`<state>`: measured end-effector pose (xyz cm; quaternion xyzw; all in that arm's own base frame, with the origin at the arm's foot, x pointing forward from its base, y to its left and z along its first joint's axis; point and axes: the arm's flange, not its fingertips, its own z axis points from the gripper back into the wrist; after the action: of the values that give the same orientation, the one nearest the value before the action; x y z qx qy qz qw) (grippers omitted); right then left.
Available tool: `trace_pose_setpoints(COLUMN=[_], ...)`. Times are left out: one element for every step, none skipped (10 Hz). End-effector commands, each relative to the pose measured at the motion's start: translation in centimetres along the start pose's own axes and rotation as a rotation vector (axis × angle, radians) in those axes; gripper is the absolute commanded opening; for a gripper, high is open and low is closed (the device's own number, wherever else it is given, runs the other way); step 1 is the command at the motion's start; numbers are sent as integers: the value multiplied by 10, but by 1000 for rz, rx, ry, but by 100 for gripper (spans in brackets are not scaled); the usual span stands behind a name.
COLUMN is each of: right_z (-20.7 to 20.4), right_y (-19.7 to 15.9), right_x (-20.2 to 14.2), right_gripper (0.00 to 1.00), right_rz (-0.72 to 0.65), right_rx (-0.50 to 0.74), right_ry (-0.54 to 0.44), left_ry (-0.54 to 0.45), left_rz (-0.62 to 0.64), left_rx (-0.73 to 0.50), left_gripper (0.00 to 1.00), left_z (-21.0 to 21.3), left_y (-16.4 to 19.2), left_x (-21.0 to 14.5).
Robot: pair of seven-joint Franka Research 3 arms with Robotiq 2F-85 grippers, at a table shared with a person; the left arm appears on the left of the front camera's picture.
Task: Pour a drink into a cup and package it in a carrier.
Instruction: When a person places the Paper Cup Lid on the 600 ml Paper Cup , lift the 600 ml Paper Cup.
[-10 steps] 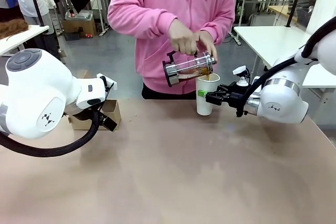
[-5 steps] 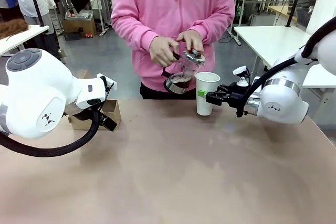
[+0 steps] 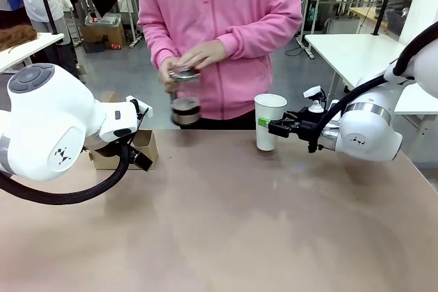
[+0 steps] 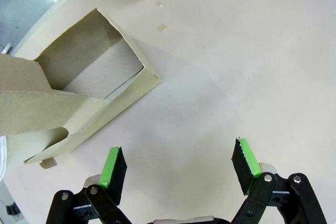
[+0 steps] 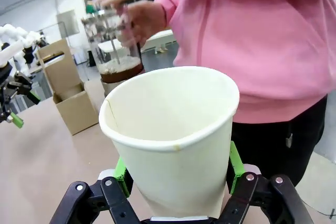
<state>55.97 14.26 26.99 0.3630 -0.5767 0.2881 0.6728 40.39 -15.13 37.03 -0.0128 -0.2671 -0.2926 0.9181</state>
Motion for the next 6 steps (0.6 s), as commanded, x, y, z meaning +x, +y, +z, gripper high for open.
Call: trace_pose_setpoints(right_z=[-2, -2, -2, -2, -2, -2], right_y=[2, 2, 2, 2, 2, 2], right_x=[2, 2, 2, 2, 2, 2], right_gripper=[80, 80, 80, 80, 80, 80], right_rz=[-6, -6, -6, -6, -6, -6], right_rx=[-14, -14, -14, -14, -14, -14], right_ry=[-9, -9, -9, -9, -9, -9], left_ry=[-1, -1, -1, -1, -1, -1], left_rz=[0, 0, 0, 0, 0, 0], left_rx=[-2, -2, -2, -2, -2, -2], left_gripper=[100, 100, 100, 100, 100, 100], left_z=[0, 0, 0, 0, 0, 0], left_y=[0, 0, 0, 0, 0, 0], left_x=[0, 0, 0, 0, 0, 0])
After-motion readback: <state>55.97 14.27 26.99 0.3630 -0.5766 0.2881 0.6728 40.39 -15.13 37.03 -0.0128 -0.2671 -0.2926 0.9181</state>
